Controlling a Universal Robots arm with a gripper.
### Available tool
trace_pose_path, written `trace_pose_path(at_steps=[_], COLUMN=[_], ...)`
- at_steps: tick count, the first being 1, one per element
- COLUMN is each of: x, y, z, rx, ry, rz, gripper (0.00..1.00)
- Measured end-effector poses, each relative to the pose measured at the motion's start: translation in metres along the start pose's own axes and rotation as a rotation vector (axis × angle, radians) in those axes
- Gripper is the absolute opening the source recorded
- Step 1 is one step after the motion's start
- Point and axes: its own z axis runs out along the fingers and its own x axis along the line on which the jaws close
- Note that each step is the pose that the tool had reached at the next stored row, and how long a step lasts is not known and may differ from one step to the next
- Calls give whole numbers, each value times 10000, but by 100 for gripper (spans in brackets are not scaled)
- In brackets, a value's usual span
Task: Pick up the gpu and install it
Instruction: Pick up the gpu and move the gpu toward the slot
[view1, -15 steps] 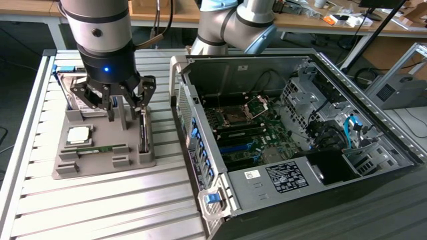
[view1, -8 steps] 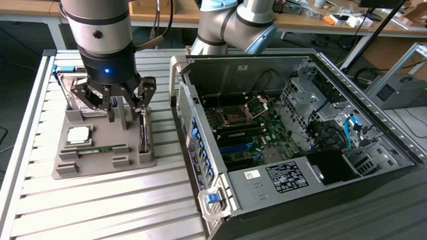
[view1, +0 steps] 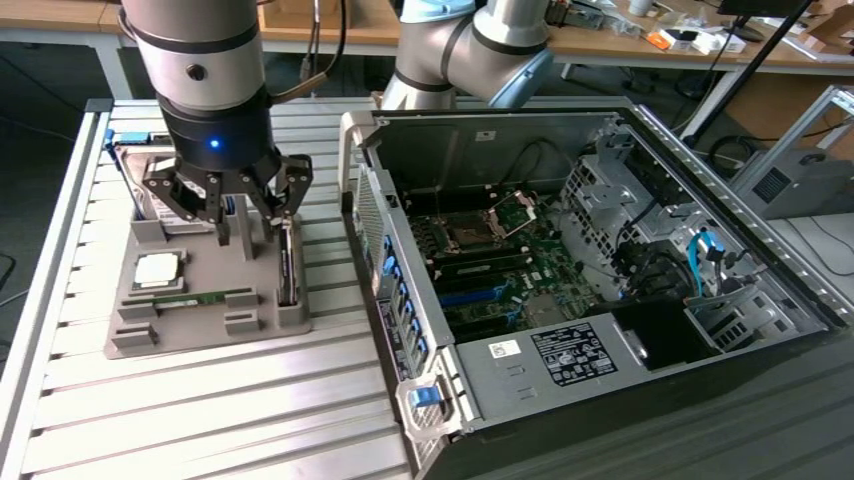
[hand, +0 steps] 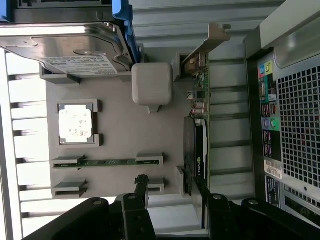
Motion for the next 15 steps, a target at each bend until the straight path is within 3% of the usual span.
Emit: trace_pose_path(at_steps=[15], x=[-4], y=[-2], z=[44], rx=[0], ry=[0], rz=[0], gripper=[48])
